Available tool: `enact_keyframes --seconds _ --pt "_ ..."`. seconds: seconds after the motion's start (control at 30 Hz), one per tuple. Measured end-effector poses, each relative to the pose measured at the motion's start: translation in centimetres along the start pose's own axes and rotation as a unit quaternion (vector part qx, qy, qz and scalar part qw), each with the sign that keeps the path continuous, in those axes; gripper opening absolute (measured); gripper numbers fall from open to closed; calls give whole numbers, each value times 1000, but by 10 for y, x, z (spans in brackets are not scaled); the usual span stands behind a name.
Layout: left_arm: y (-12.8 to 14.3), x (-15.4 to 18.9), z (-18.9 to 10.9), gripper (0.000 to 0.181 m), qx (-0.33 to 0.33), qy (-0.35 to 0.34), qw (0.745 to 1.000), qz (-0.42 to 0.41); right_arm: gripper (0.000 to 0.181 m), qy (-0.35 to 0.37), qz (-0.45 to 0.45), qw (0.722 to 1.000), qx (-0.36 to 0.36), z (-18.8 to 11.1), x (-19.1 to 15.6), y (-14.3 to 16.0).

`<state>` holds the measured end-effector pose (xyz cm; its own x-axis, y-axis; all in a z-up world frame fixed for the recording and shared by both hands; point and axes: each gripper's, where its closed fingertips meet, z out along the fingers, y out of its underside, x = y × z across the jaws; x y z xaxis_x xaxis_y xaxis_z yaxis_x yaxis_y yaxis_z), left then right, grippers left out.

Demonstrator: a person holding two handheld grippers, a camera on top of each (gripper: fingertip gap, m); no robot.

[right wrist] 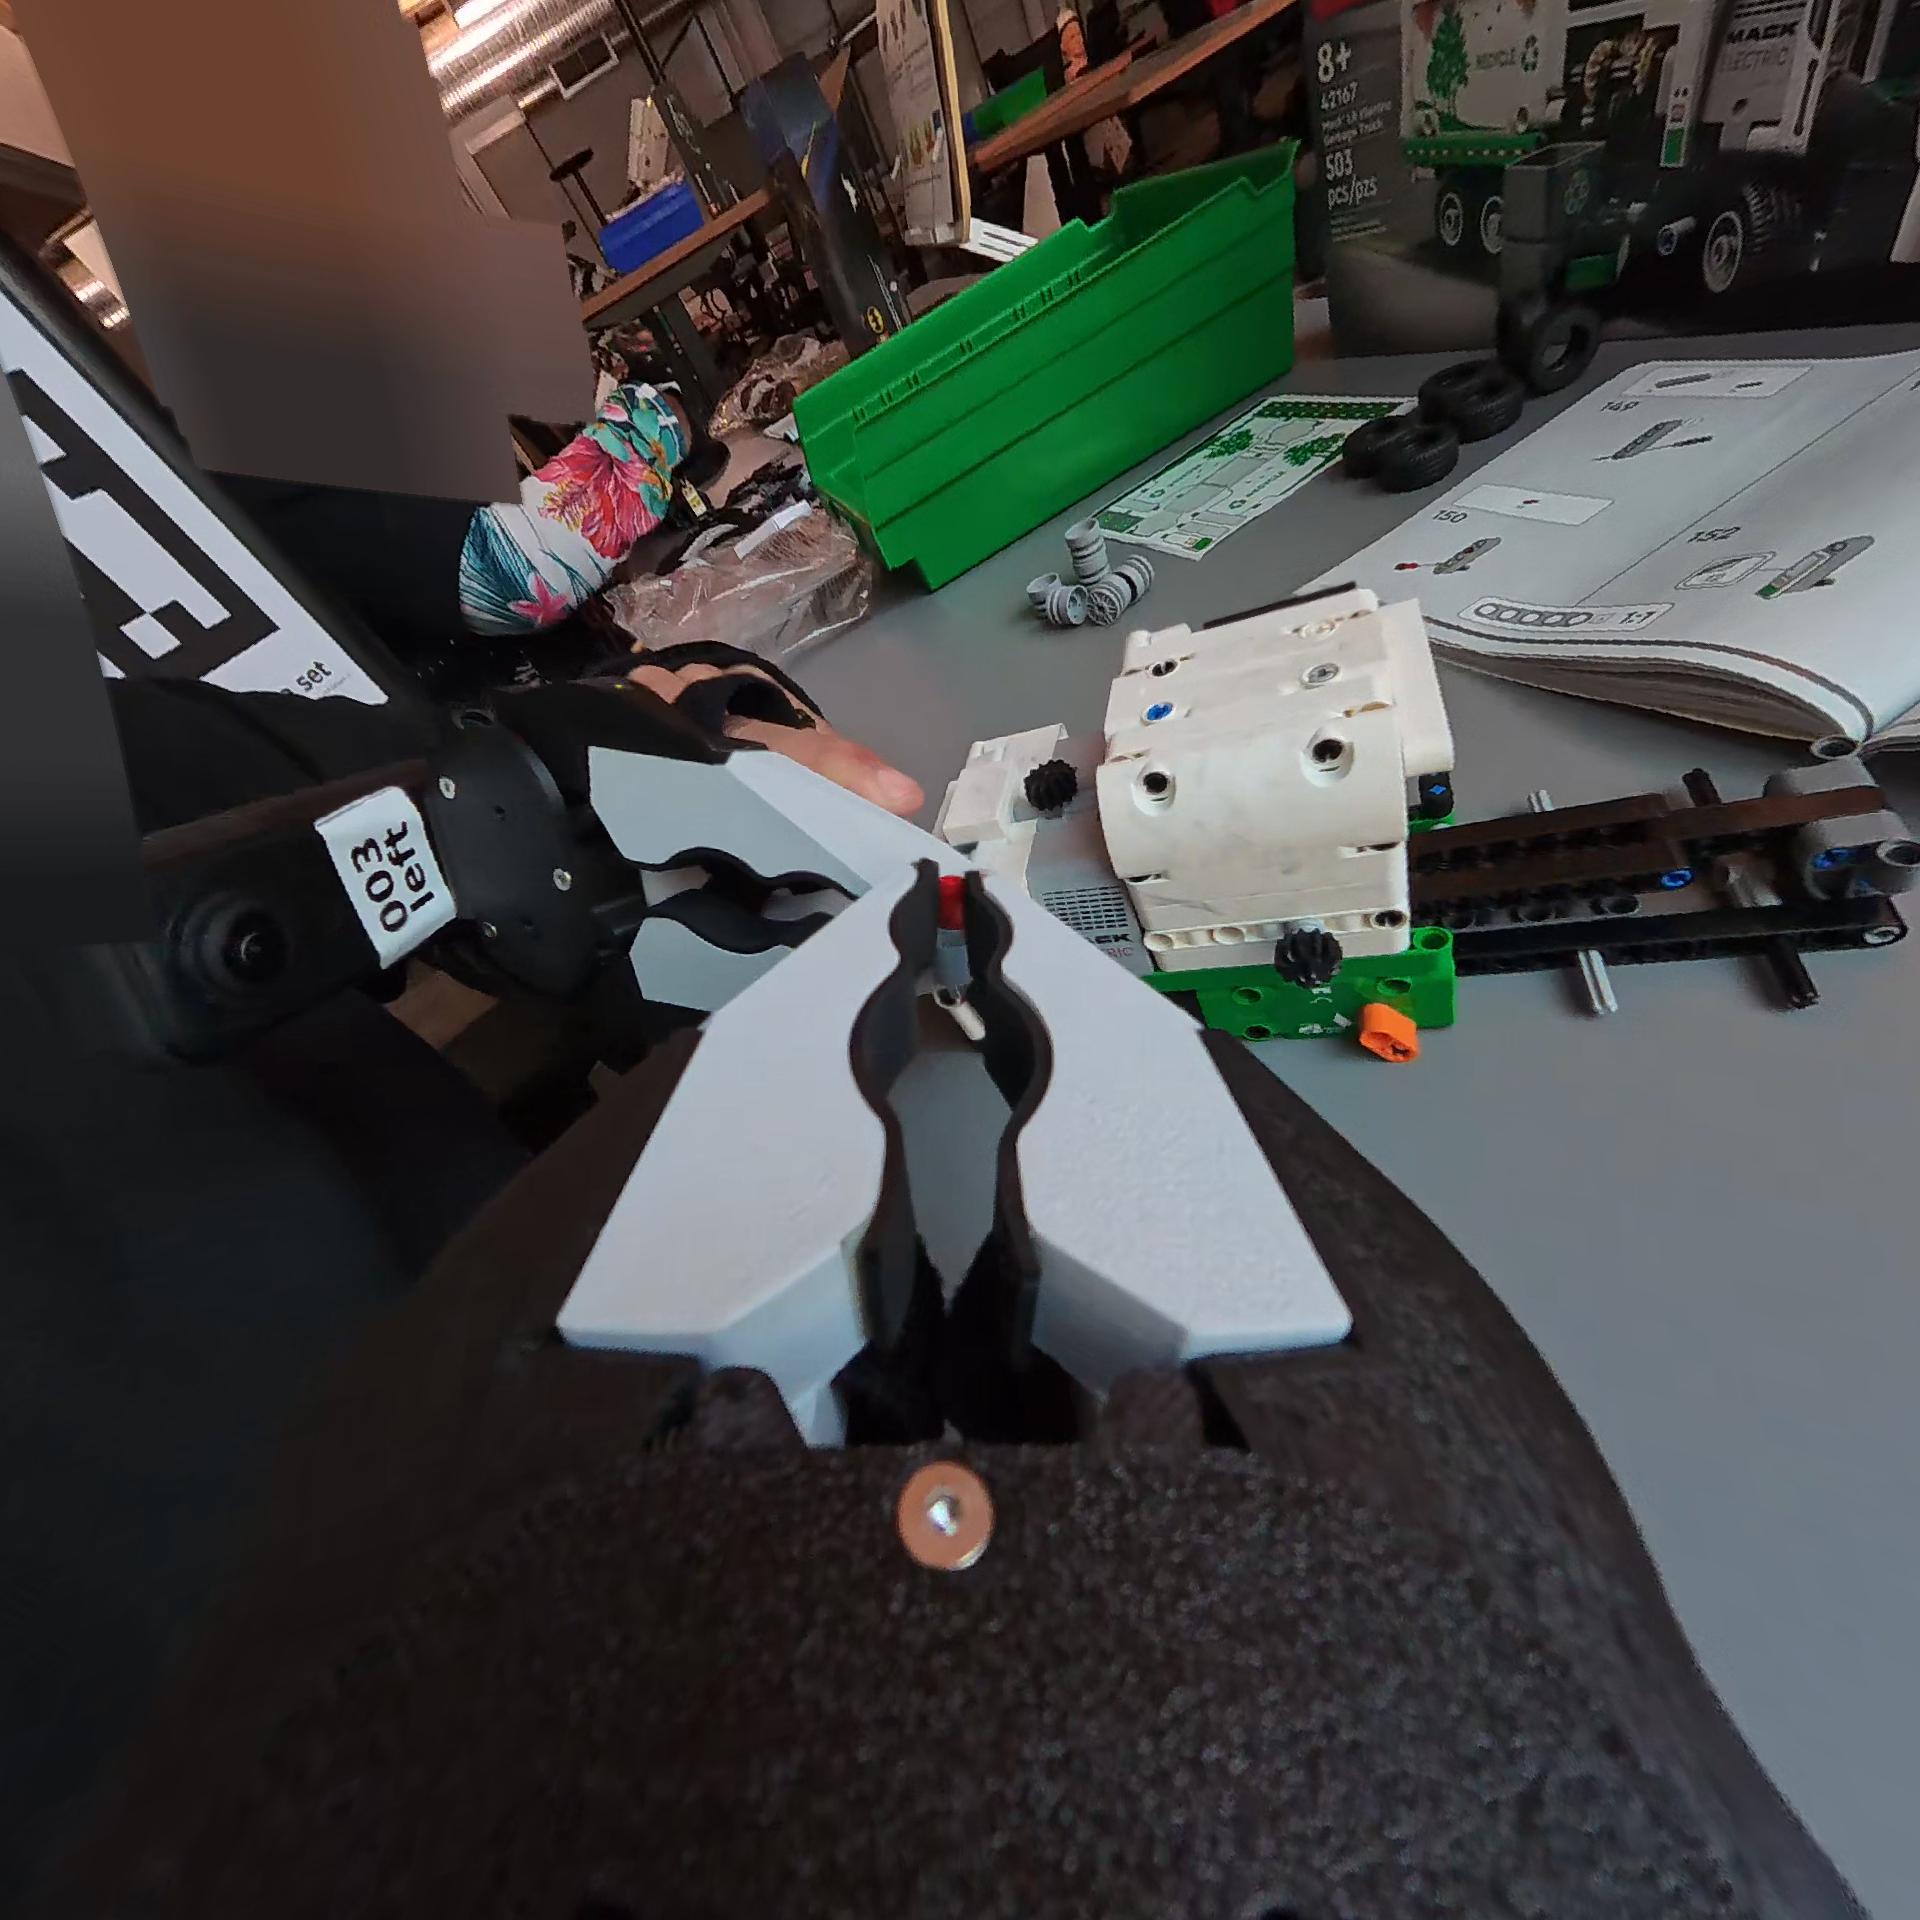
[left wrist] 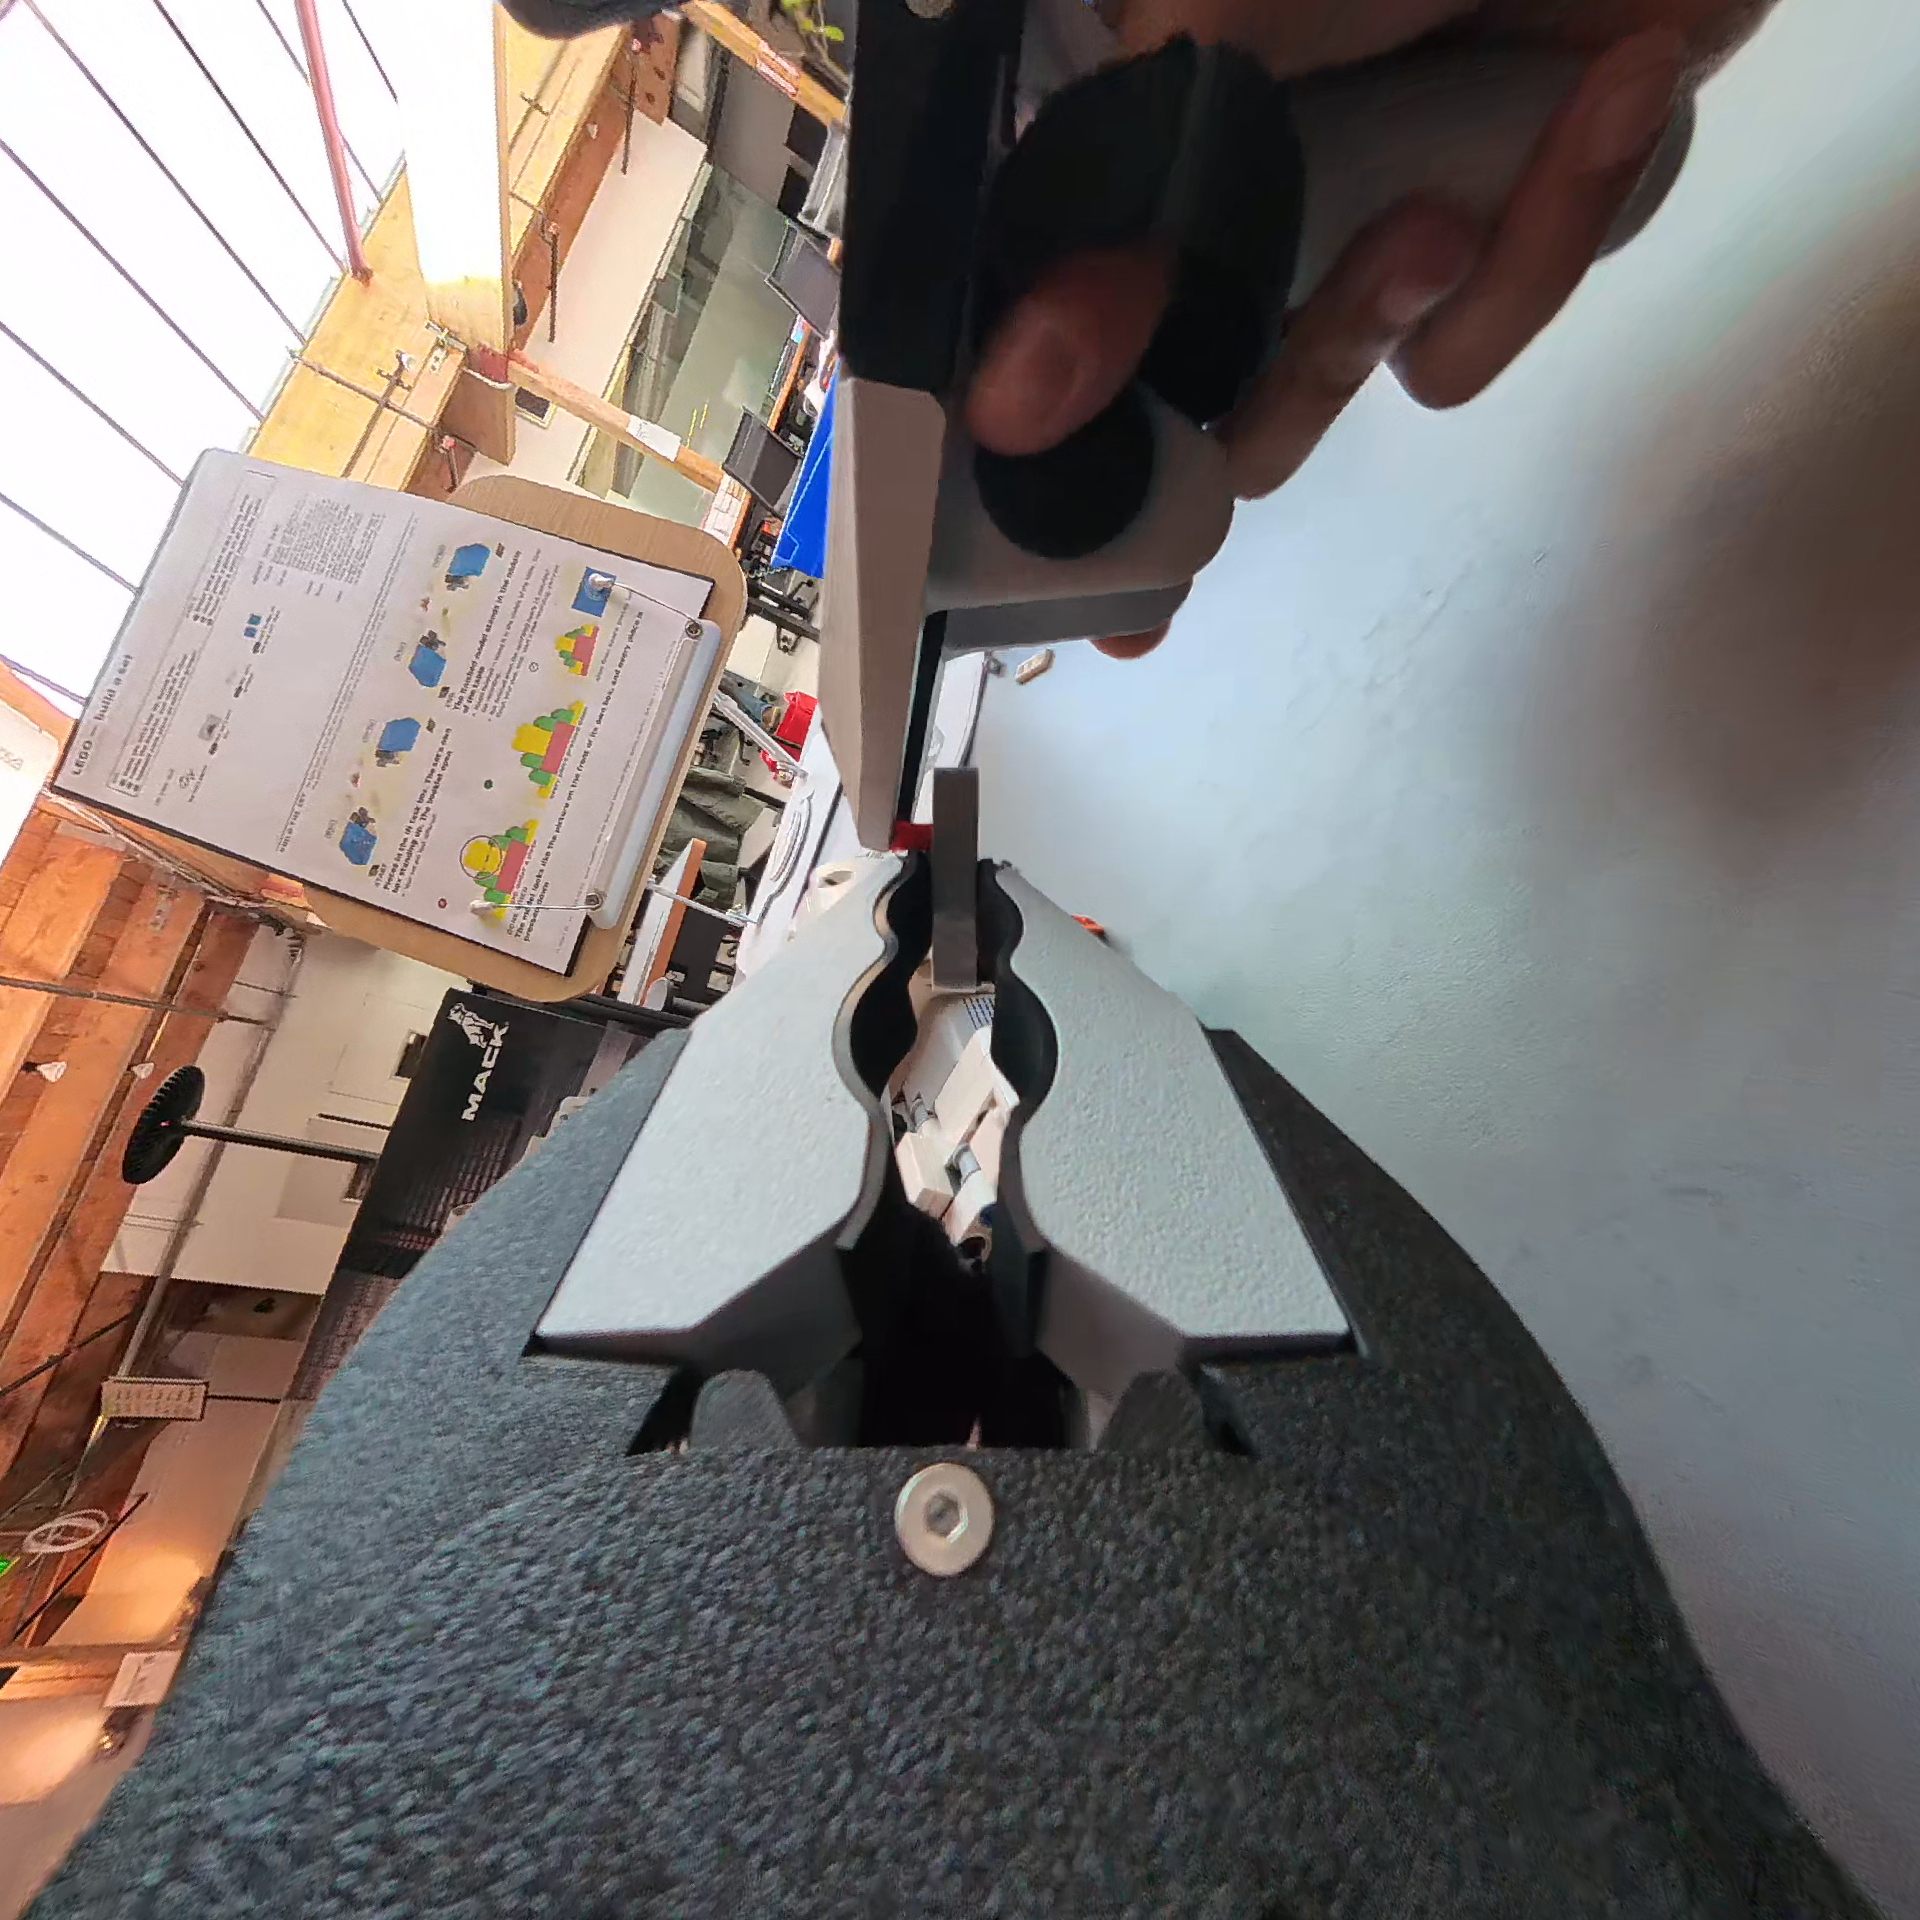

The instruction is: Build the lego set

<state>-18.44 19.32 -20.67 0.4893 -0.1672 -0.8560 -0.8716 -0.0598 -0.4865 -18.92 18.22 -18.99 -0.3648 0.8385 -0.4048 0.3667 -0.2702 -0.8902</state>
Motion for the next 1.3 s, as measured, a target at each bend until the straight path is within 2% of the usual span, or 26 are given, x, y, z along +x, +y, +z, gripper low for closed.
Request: enact_keyframes --seconds 0.2,0.4,0.47,0.67,0.8,1.03,1.3 --pt "3 3 0 7 -13 -7 999 43 4 10 -35 997 -66 0 1 7" --pt "-1 -1 -2 7 -5 2 1000 10 4 5 -68 996 -50 -1 -4 3" --pt "-2 -1 -2 7 -2 9 1000 -8 4 0 -49 998 -33 -1 -4 2" --pt "0 0 -1 7 -10 -7 1000 23 4 -19 53 998 5 -1 -2 4" --pt "1 -1 -1 6 -13 -23 999 44 4 -15 84 996 24 -1 -2 3" --pt "0 -5 -1 6 -7 -24 999 29 4 -36 153 986 53 -1 -1 -3" --pt "3 0 1 7 -12 -10 999 32 4 -2 108 994 34 -1 2 4"
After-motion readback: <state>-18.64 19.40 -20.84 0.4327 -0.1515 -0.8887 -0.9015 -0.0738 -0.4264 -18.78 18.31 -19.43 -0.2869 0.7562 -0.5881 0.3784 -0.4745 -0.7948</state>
